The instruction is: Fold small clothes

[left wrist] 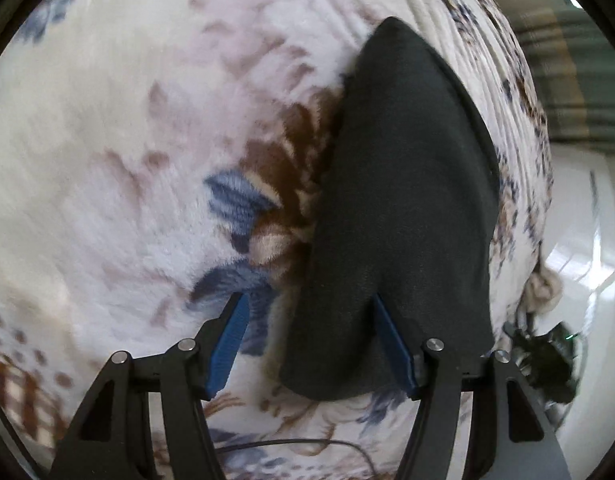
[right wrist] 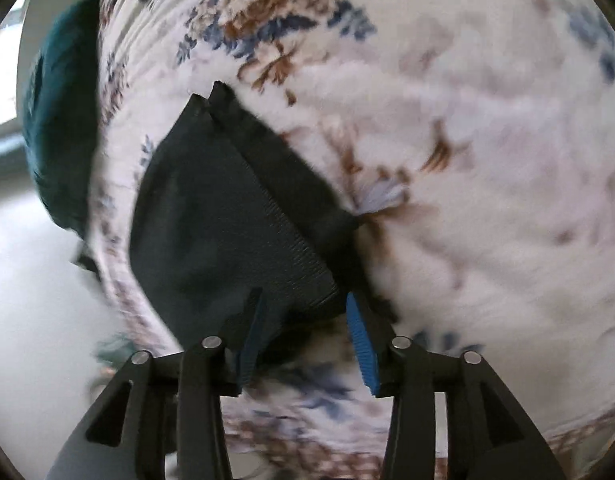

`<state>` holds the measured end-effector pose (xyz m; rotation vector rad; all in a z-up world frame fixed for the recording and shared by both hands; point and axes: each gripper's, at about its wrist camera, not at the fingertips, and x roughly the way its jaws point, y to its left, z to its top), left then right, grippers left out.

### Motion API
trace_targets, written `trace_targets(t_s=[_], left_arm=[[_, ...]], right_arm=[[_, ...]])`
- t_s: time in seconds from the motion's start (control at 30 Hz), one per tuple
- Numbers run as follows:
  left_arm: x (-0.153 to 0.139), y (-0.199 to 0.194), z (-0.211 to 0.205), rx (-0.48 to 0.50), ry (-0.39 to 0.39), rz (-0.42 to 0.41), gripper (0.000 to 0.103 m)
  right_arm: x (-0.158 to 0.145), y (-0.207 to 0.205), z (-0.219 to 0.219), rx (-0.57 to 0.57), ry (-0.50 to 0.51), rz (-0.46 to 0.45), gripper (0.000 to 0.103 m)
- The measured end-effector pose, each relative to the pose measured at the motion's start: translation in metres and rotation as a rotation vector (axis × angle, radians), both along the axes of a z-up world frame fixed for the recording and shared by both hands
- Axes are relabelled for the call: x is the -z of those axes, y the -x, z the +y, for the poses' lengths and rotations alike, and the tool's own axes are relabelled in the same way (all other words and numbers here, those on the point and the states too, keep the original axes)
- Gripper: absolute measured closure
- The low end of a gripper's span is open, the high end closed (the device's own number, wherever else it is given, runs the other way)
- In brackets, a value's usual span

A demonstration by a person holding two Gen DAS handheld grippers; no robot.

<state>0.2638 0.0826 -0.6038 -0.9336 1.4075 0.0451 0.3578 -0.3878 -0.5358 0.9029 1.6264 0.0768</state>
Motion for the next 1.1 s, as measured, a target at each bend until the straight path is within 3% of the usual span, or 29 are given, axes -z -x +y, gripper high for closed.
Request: trace_targets(t_s=[0.1,0.13,0.17,0.23,0.33,0.4,0.43,0.53,0.67,0.8,0.93,1.1], left_arm=[[0.007,0.0,0.001,-0.035,0.041,0.007,0.038],[0.007,0.0,0.001,-0.036,0.043,0.009,0.038],[0.005,0.0,0.001,-0.033,0.044,0.005,0.038],[0.0,0.0,0.0,-0.016,0.037,0.0,0.038],[-0.006,-0.002,0.003,0.014,0.025,-0.02,0.038],[-0.005,-0.007,0.003,0.037,0.012,-0.03,0.038],[-0.003,-0.01,0.002,0.041,0.006,-0.026,0.038],[-0.002,-0.02,0.007,0.037,0.021,-0.051,0.038],[0.006,-0.042,0.009,0.085,0.031,-0.123,0.032],[0.022,-0.072,0.01,0.12,0.098,-0.168,0.028],[0.029,-0.096,0.009,0.137,0.139,-0.198,0.021],[0.024,-0.109,0.005,0.153,0.129,-0.223,0.021]], right_arm=[[0.022,0.005,0.012,0.035,-0.089,0.049,0.048],[0.026,0.007,0.017,0.04,-0.096,0.05,0.054],[0.024,0.008,0.02,0.051,-0.076,0.016,0.091],[0.015,0.01,0.026,0.042,-0.009,-0.022,0.092],[-0.02,0.011,0.033,0.0,0.105,-0.127,0.094],[-0.015,0.012,0.032,-0.032,0.139,-0.091,0.094],[0.0,0.014,0.03,-0.032,0.131,-0.043,0.091],[0.032,0.012,0.022,-0.026,0.048,0.041,0.064],[0.039,0.008,0.017,-0.011,-0.065,-0.053,0.031],[0.073,-0.007,0.022,-0.001,-0.201,-0.069,0.023],[0.083,-0.018,0.027,-0.008,-0.249,-0.101,0.006],[0.085,-0.022,0.048,-0.024,-0.336,-0.159,0.006]])
